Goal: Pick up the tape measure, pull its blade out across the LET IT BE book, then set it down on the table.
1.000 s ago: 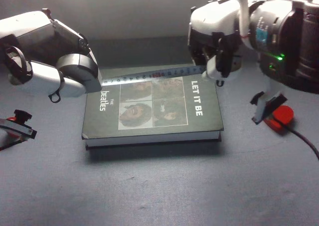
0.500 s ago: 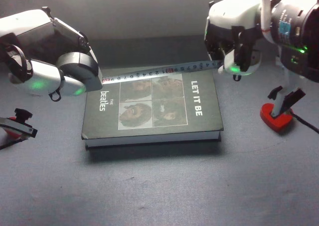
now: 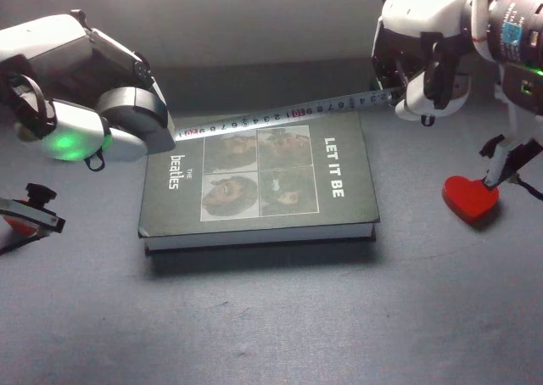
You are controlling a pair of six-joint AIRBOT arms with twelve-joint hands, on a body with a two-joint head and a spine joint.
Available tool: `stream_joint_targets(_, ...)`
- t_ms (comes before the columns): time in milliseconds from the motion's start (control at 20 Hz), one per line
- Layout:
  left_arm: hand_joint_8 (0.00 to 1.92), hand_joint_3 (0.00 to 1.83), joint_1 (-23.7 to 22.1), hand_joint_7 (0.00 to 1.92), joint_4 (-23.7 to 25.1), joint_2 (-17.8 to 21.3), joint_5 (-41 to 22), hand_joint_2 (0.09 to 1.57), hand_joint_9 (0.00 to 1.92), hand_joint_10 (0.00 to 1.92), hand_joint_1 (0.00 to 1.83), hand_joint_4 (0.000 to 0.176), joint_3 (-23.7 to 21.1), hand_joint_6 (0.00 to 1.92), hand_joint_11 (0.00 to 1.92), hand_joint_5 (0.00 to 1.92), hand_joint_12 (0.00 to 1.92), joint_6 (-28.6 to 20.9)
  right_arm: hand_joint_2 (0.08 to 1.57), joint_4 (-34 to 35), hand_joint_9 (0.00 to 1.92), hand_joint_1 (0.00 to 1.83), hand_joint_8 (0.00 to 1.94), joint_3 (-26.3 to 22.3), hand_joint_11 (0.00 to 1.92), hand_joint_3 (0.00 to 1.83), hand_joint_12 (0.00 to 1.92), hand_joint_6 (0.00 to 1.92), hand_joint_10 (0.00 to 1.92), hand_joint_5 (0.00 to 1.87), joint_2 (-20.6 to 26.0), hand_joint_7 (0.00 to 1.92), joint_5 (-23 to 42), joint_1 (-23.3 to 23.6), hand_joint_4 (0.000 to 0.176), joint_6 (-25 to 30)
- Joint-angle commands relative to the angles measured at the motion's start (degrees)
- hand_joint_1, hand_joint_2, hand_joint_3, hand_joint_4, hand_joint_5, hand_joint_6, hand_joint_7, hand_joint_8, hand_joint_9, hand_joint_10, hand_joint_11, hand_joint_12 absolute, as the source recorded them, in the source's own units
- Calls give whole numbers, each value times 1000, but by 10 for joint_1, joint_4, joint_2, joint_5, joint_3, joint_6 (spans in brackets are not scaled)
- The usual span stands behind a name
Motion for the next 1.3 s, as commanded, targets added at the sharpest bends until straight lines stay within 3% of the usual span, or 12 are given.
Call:
stream_joint_targets(0,986,0,-8,1009,10,3,-51,1111,926,1286,1380,0,5,855,932,916,1181,2,1151,-45,1053,1194,1010,6,580,0,1263,1160,181,861,10,974,-8,5,22,-11)
stream_joint_targets(150,993,0,-8,1007,10,3,-52,1107,926,1285,1381,0,5,806,930,947,1195,2,1151,-57,1052,1192,1024,7,581,0,1264,1147,184,882,15,956,-5,2,32,-11)
stream_joint_targets(550,1010,1,-10,999,9,3,-52,1116,920,1297,1379,0,6,849,921,901,1176,1,1150,-67,1055,1192,1023,18,588,0,1264,1146,195,884,28,955,4,0,32,-12)
stream_joint_targets(850,991,1,-10,1009,9,2,-53,1117,916,1291,1378,0,7,890,907,886,1183,1,1159,-68,978,1191,1032,40,561,0,1278,1179,345,840,37,967,14,-2,15,-13)
stream_joint_targets(1200,967,0,-10,1019,10,2,-53,1109,920,1291,1380,0,7,842,910,929,1192,1,1160,-67,945,1189,1038,61,575,0,1268,1180,423,846,48,958,33,-2,22,-14)
stream_joint_targets(1250,967,0,-10,1019,11,2,-53,1108,921,1290,1380,0,7,841,910,931,1192,1,1159,-67,944,1188,1040,63,575,0,1269,1177,424,862,49,945,36,-2,29,-14)
